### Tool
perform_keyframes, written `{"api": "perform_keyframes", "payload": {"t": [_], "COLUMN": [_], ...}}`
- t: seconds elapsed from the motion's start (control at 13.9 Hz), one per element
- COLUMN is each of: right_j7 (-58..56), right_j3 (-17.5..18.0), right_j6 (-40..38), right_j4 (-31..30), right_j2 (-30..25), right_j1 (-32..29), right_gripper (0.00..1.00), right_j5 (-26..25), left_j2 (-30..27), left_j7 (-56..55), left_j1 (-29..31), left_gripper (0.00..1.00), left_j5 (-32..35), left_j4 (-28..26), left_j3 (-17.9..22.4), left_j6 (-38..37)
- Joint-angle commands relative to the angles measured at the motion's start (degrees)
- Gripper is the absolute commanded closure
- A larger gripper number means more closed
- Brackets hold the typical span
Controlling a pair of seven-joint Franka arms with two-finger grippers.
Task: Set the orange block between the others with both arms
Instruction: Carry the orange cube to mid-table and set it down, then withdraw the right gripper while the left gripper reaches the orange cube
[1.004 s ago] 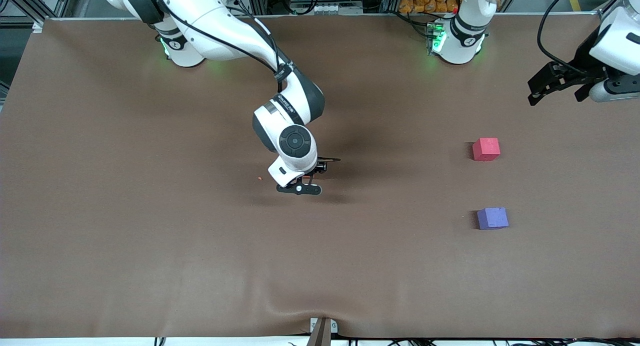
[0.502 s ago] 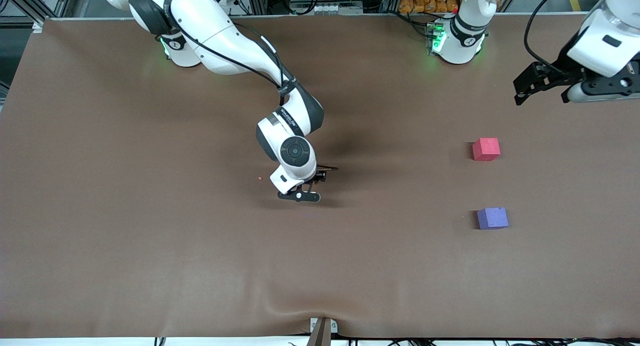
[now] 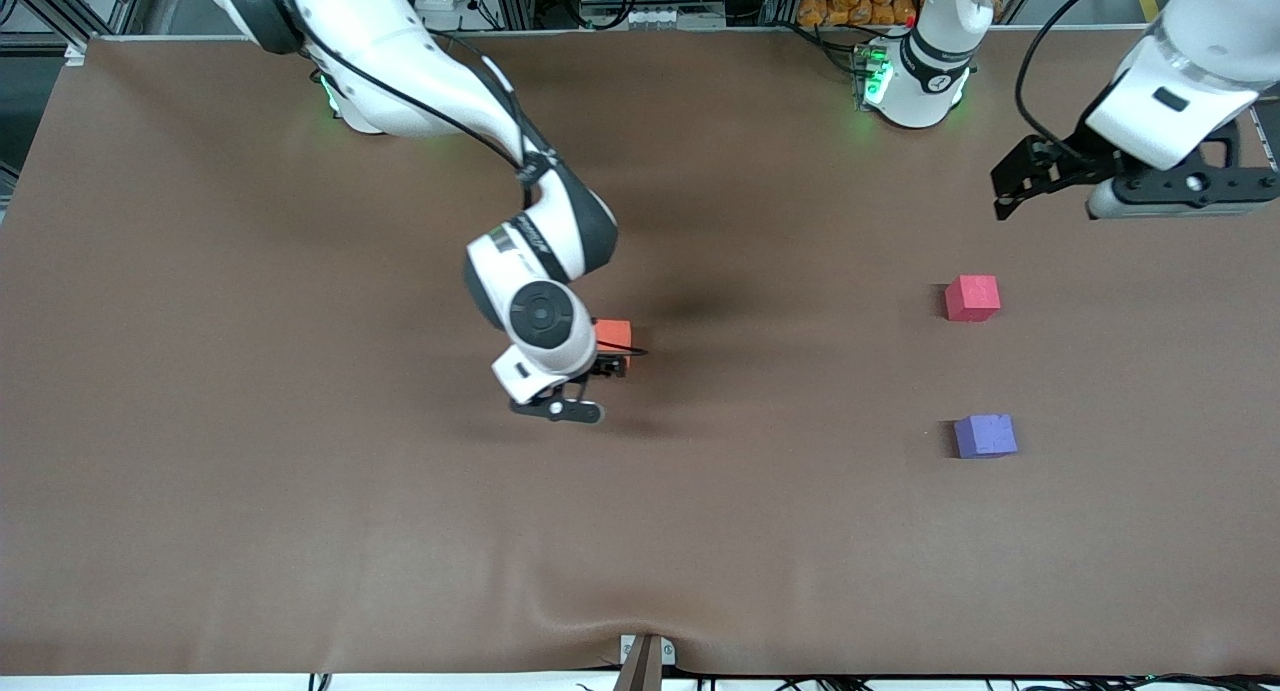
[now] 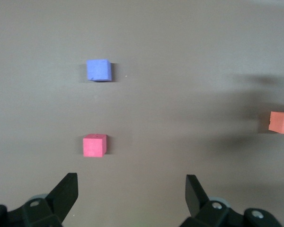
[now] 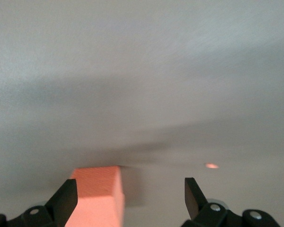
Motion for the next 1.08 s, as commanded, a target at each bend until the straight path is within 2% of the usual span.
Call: {"api": "perform_keyframes", "payload": {"t": [0.0, 0.29, 0.43, 0.5, 0.72, 0.86, 1.0], "right_j7": [-10.75, -25.08, -33.07, -36.25, -41.02, -41.11, -42.16], "right_j3": [-0.18, -0.36, -0.36, -0.44, -0.36, -0.44, -0.36], "right_j6": [-4.83, -10.19, -10.11, -10.37, -8.02, -3.72, -0.02], "right_j4": [-1.35, -1.97, -3.80, -5.29, -13.55, -19.77, -28.12], "right_j2": [-5.87, -6.94, -7.03, -7.98, -15.09, -19.74, -26.77], "right_j1": [-7.47, -19.16, -24.00, -25.94, -29.73, -29.30, -30.08], "right_gripper": [0.00, 0.00, 0.00, 0.00, 0.00, 0.00, 0.00], "right_j5": [0.79, 0.79, 0.71, 0.62, -2.19, -3.42, -5.18], "left_j2": [2.09, 5.86, 9.98, 12.70, 24.20, 32.20, 34.78], "left_j7": [-0.70, -2.53, -9.62, -14.02, -23.79, -25.04, -28.88], "left_j1": [0.01, -0.08, -1.04, -2.61, -10.95, -14.92, -18.69], "left_gripper": [0.00, 0.00, 0.00, 0.00, 0.00, 0.00, 0.00], "left_j5": [-0.95, -0.43, -0.08, 0.97, 2.21, 2.91, 3.00], "left_j4": [0.79, 1.06, 2.10, 4.20, 13.24, 20.19, 20.57], "left_j3": [-1.91, -5.60, -10.07, -10.97, -10.80, -10.36, -9.31], "left_j6": [1.72, 1.81, 1.81, 1.81, 1.90, 2.25, 7.67]}}
